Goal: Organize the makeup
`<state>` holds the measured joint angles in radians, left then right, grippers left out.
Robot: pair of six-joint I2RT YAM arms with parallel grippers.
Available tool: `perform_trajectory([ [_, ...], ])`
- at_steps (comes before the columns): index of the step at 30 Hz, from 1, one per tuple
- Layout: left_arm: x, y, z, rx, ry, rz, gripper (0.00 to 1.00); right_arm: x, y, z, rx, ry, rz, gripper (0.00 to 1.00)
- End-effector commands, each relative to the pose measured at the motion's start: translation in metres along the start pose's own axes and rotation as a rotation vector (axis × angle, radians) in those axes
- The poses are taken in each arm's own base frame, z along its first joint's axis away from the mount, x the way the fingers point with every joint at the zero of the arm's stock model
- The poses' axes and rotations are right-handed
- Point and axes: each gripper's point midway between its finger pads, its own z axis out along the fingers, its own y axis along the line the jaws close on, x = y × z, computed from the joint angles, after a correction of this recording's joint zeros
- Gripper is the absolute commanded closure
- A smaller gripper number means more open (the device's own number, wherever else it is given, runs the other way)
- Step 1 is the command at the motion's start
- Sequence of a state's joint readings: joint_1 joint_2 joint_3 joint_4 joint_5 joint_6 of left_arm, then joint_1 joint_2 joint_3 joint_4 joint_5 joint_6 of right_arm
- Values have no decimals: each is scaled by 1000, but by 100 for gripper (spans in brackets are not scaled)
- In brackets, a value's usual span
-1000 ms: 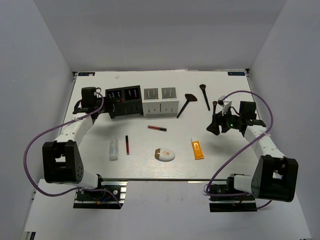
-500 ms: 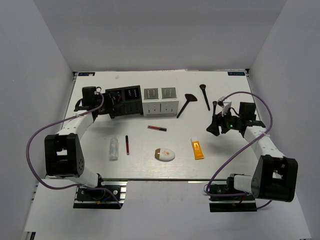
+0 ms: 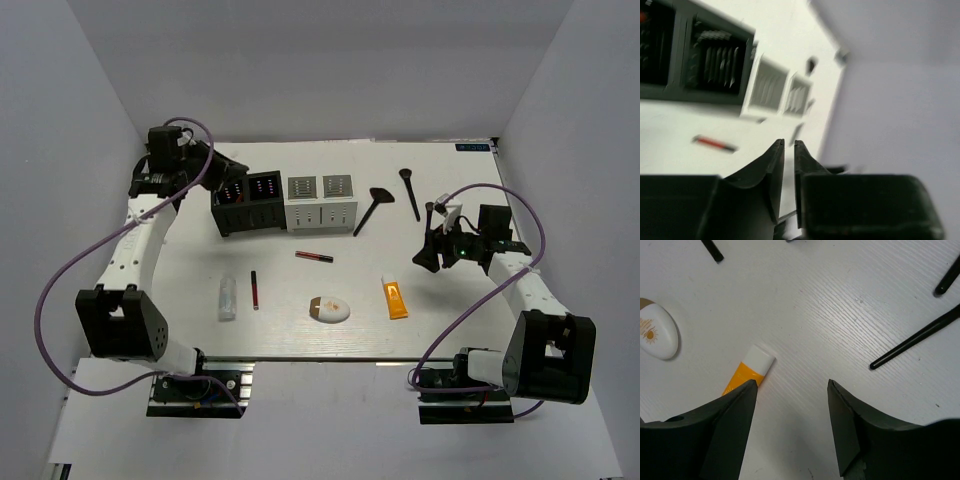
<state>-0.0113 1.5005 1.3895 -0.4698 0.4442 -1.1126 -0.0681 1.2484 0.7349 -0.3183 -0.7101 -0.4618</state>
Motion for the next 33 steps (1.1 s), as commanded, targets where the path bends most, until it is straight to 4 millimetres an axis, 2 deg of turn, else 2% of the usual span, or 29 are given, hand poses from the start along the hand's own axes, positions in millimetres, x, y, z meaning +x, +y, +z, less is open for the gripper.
perform_trajectory([
  [1, 58, 51, -40, -157, 220, 434, 74, -12, 9, -3, -51, -29, -61, 37],
  [2, 70, 64, -47, -192, 254, 453, 66, -11, 10, -2, -60, -23, -59, 37],
  [3, 95, 88, -60, -237, 317, 460, 61, -12, 12, -1, -74, -24, -64, 37],
  [5, 113, 115, -69, -289, 352, 476, 48, -11, 14, 2, -96, -14, -70, 36],
  [6, 131, 132, -77, -313, 383, 473, 43, -11, 16, 3, -107, -9, -75, 34],
  [8, 143, 146, -80, -336, 397, 478, 36, -15, 20, 6, -128, 2, -90, 28],
  [9, 158, 154, -80, -346, 428, 478, 29, -15, 20, 7, -129, 11, -87, 27],
  [13, 172, 171, -78, -427, 414, 535, 28, -21, 18, 9, -129, 21, -95, 27],
  [14, 173, 175, -76, -444, 403, 552, 28, -24, 26, 14, -155, 29, -111, 26],
  [15, 168, 182, -74, -486, 366, 573, 29, -24, 26, 15, -151, 33, -102, 26],
  [16, 173, 188, -73, -502, 375, 599, 33, -25, 26, 15, -152, 31, -99, 27],
  [19, 171, 203, -62, -578, 353, 647, 40, -27, 30, 16, -162, 33, -84, 27],
  [20, 177, 210, -58, -607, 378, 667, 41, -27, 31, 15, -162, 36, -76, 27],
  [21, 169, 216, -55, -654, 334, 694, 42, -25, 32, 16, -168, 42, -76, 27],
  [23, 169, 217, -48, -671, 318, 731, 45, -25, 33, 15, -159, 44, -78, 27],
  [24, 164, 224, -44, -711, 301, 744, 47, -25, 33, 15, -158, 45, -79, 27],
  [27, 161, 222, -35, -740, 280, 791, 50, -23, 33, 13, -147, 52, -80, 27],
  [33, 156, 236, -27, -817, 243, 852, 50, -22, 33, 11, -142, 52, -79, 27],
])
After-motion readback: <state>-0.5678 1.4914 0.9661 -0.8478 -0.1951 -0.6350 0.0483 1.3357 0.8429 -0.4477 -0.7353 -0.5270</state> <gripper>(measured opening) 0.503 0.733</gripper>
